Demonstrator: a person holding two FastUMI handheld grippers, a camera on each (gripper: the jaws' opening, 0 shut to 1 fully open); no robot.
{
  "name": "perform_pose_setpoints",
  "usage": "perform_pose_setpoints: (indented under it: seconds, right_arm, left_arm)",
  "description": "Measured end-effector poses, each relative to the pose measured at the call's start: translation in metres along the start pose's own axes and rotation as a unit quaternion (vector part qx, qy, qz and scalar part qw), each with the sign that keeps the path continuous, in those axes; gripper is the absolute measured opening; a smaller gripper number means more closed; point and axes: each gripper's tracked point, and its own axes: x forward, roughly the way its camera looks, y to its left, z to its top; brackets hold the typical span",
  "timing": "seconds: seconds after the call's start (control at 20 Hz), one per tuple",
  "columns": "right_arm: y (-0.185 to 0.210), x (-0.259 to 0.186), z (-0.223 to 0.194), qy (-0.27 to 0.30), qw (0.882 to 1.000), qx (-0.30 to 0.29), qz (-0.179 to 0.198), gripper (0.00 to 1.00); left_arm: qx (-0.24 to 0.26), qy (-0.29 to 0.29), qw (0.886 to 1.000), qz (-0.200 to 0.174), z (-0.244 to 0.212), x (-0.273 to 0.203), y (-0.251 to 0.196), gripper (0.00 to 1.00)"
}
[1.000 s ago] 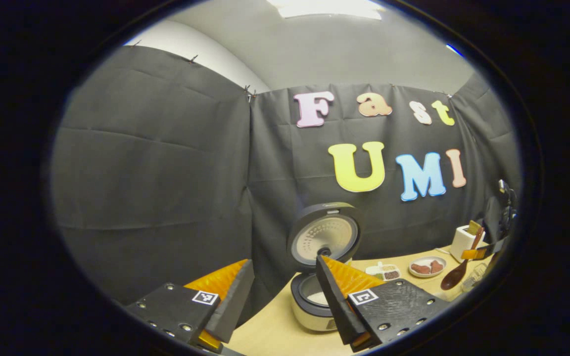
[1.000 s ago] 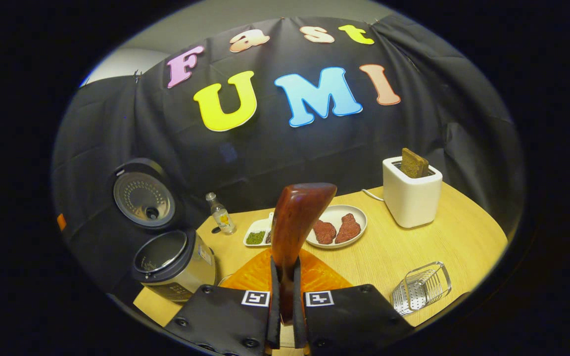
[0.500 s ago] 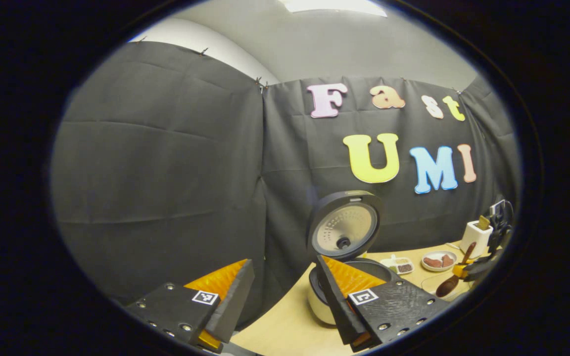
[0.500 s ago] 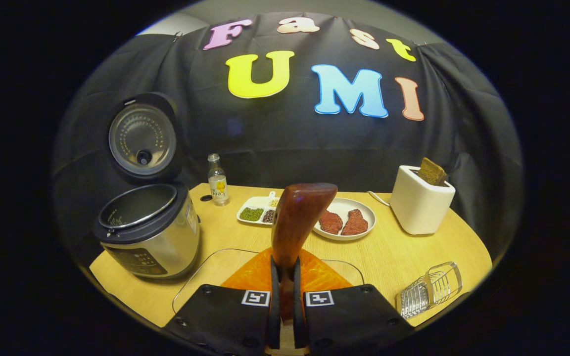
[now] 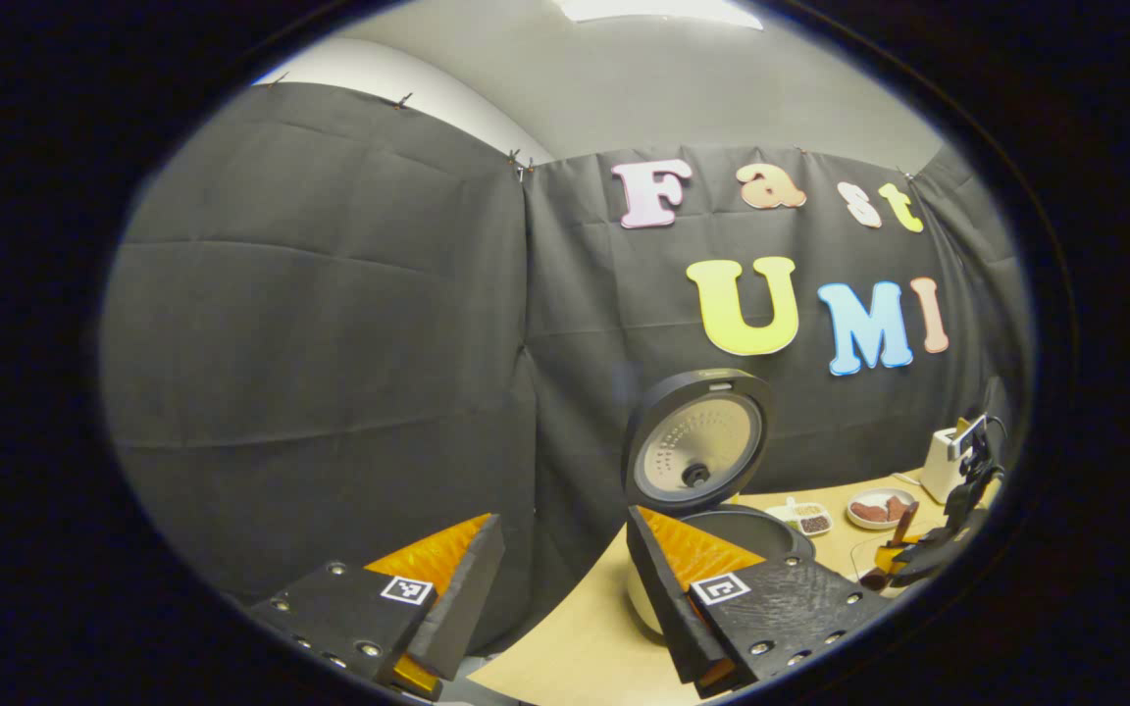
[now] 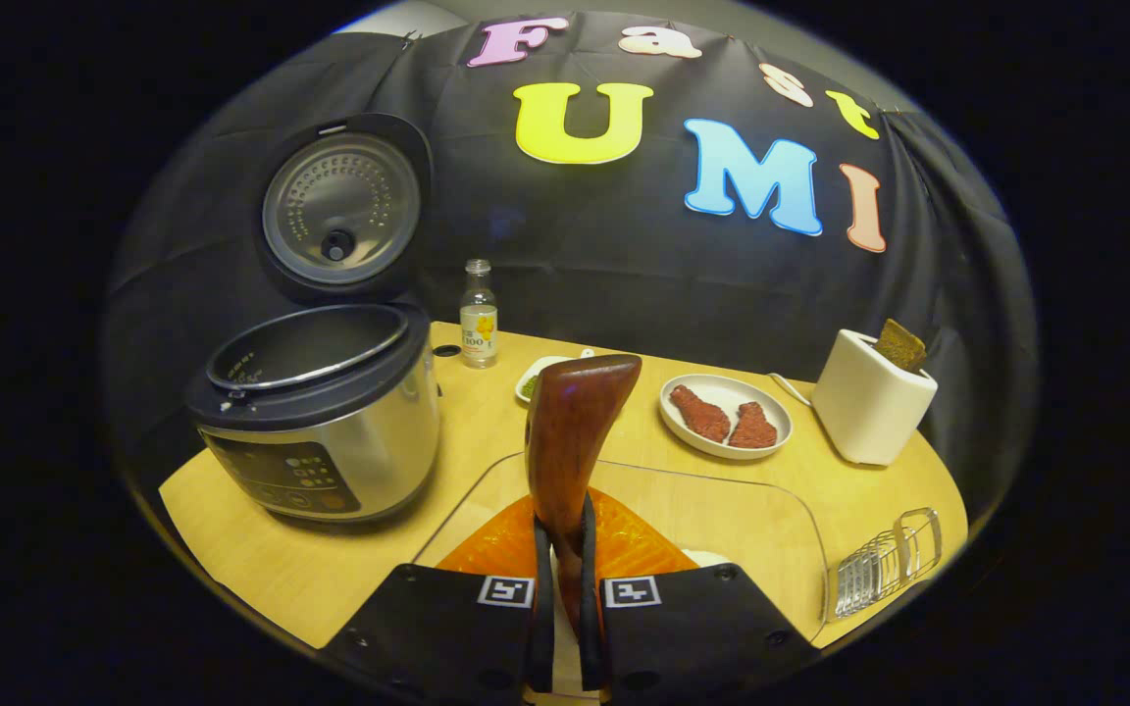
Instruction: Close the left gripper, press the button to open the rice cooker; take a wooden spoon from the chopstick holder with the right hand, scoop a spoonful of rice and pour it into the rice cooker, then put the wooden spoon back into the chopstick holder.
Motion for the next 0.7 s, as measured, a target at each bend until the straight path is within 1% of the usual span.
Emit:
perform_pose_setpoints:
  seconds: [0.05,0.1,0.2,0.3,0.35,0.5,0.7]
  right_arm:
    - [0.004,-0.002,-0.001,0.006,1.000,0.010,0.008,0.09]
    - [0.005,-0.003,-0.001,0.010,1.000,0.024,0.013,0.12]
    - [0.001,-0.003,-0.002,0.022,0.998,0.063,0.020,0.12]
    - [-0.006,-0.002,-0.002,0.035,0.991,0.122,0.032,0.13]
    - [-0.010,-0.002,-0.003,0.043,0.986,0.155,0.037,0.12]
    - [-0.028,-0.002,-0.008,0.066,0.966,0.247,0.044,0.12]
    - [-0.055,0.000,-0.020,0.087,0.927,0.362,0.042,0.12]
  left_arm:
    - [-0.001,0.000,1.000,0.001,-0.001,0.001,0.000,0.78]
    - [-0.002,0.000,1.000,0.001,-0.001,0.001,0.000,0.78]
    - [-0.002,-0.001,1.000,0.000,0.001,0.002,-0.001,0.78]
    - [-0.002,-0.003,1.000,-0.001,0.002,0.001,-0.004,0.78]
    - [-0.002,-0.002,1.000,-0.003,0.002,0.002,-0.006,0.78]
    - [-0.003,-0.002,1.000,-0.008,0.003,0.002,-0.013,0.78]
    - [-0.003,-0.003,1.000,-0.012,0.004,0.004,-0.021,0.78]
